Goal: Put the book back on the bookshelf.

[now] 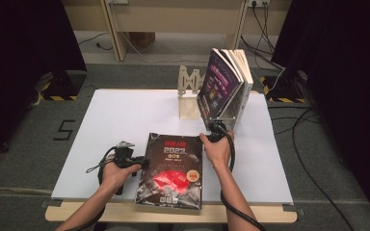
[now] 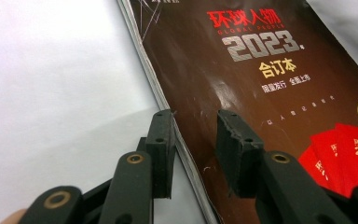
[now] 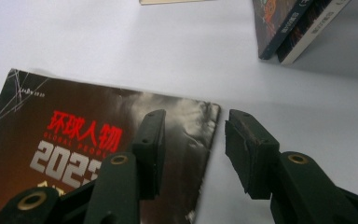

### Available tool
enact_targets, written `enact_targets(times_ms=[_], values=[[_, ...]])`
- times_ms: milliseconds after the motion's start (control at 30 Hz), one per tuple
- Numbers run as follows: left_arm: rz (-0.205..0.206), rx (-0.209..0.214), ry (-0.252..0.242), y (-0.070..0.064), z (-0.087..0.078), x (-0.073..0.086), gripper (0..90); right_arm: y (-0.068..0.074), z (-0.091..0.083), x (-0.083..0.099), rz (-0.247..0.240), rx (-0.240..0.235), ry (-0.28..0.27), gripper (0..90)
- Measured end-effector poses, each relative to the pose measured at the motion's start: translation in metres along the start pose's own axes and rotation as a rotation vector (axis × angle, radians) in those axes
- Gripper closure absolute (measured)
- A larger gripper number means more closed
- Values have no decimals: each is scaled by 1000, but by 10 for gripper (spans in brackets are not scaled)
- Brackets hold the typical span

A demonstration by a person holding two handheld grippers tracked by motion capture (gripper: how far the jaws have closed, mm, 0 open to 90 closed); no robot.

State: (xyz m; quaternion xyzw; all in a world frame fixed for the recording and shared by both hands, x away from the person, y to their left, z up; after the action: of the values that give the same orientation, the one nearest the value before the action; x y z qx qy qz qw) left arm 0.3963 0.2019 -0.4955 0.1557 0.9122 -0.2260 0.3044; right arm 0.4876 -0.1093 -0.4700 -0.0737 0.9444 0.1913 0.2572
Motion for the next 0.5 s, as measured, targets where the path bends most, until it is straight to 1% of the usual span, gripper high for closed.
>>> enact_targets(times_ms=[67,100,167,200,233,300,333,367,433,500], values=[[5,8,3,-2,1,1,663,-1,3,-2,4,8,8,565],[11,10,5,-3,1,1,659,-1,4,-3,15,7,9,565],[8,15,7,-3,1,1,649,-3,6,-4,5,13,13,565],[6,16,5,-3,1,1,644,-4,8,-5,8,15,13,565],[8,14,5,-3,1,1,642,-5,9,-5,4,16,13,565],[12,11,3,-4,1,1,638,-5,11,-5,25,16,24,565],[14,9,3,-4,1,1,636,-7,13,-5,11,10,19,564],[20,5,5,-4,1,1,633,-6,13,-5,31,10,26,564],[25,4,5,-5,1,1,632,-6,15,-6,17,6,18,561],[27,2,4,-6,1,1,634,-4,16,-7,30,7,18,556]])
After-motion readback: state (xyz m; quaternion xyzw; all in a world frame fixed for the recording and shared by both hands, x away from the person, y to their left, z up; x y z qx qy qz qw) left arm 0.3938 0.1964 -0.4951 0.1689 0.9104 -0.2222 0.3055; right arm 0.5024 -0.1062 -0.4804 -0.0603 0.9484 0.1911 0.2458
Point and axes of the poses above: each handheld gripper's, and its own axes: z roughly forward along the jaws, x roughly out of its underside, y roughly to its left, the point moved 1 cm from there along z, roughly forward along the jaws, and after that the axes turned 3 degrees about y, right-handed, at the moved point
